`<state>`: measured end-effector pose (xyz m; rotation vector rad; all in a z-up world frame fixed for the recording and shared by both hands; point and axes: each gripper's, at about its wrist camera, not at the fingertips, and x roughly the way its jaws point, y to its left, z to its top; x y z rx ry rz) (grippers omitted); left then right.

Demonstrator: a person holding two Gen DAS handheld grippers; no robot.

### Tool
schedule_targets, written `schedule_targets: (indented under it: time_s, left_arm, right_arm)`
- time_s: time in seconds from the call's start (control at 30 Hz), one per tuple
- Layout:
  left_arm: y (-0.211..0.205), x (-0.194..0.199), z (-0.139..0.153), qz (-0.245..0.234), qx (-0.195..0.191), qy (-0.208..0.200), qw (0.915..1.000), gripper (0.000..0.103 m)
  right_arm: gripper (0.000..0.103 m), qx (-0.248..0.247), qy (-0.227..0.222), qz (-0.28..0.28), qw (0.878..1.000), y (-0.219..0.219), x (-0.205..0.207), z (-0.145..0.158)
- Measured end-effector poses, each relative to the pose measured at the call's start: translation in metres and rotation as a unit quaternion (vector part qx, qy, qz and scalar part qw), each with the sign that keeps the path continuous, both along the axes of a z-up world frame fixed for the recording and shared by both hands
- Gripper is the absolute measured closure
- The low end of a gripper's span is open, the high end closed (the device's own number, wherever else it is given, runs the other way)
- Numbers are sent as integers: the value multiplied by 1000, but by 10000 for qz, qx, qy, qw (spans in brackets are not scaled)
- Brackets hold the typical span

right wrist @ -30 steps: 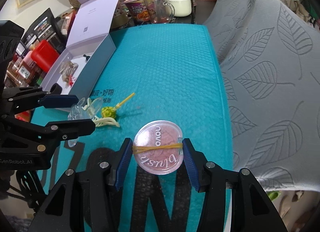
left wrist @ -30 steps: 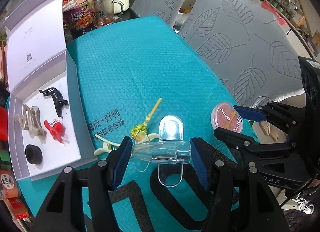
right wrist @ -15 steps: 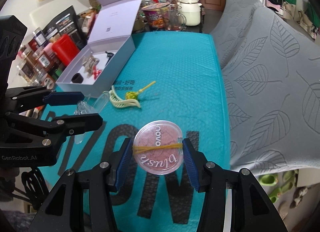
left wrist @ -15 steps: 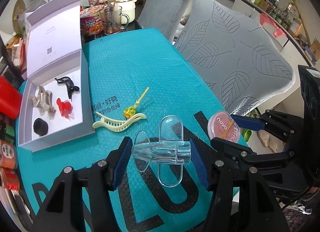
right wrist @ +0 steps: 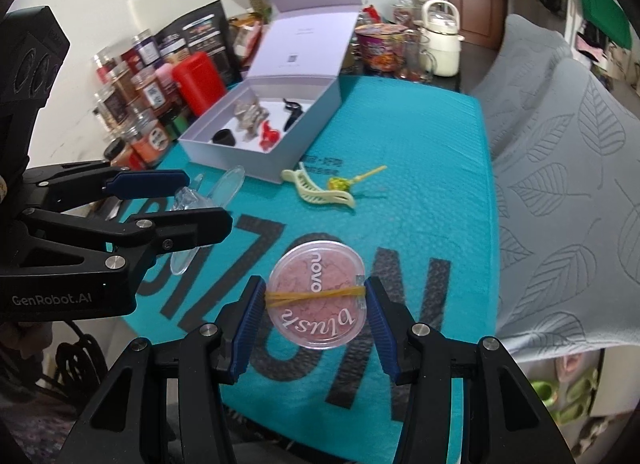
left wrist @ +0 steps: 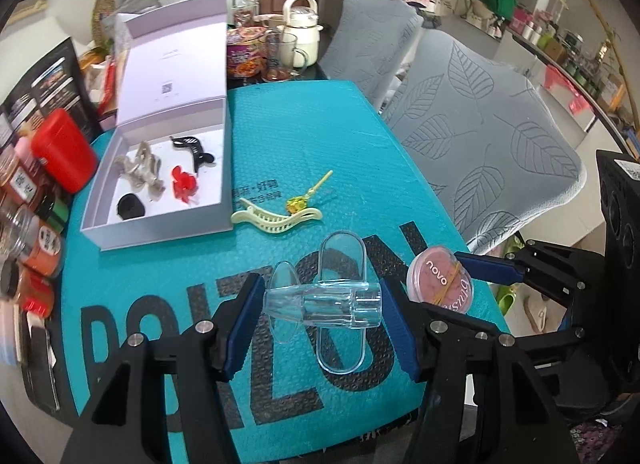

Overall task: Organize rigid objects
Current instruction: 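Lift clear clip with left tool while right tool lifts pink compact toward box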

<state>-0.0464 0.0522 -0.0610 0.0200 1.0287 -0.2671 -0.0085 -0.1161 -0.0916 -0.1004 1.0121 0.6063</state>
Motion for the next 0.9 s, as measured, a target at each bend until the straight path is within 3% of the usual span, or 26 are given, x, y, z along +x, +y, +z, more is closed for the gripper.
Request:
schedule_targets:
  time_s: [0.43, 0.9]
  left_arm:
    - [43, -30, 12, 1005, -34, -170, 9948, 45]
    - [88, -3, 18, 1323, -33, -243, 9909, 45]
  right_arm:
    - [53, 157, -147, 842, 9962, 36, -9, 9]
    - [53, 186, -143, 1228, 9922, 85, 17, 15]
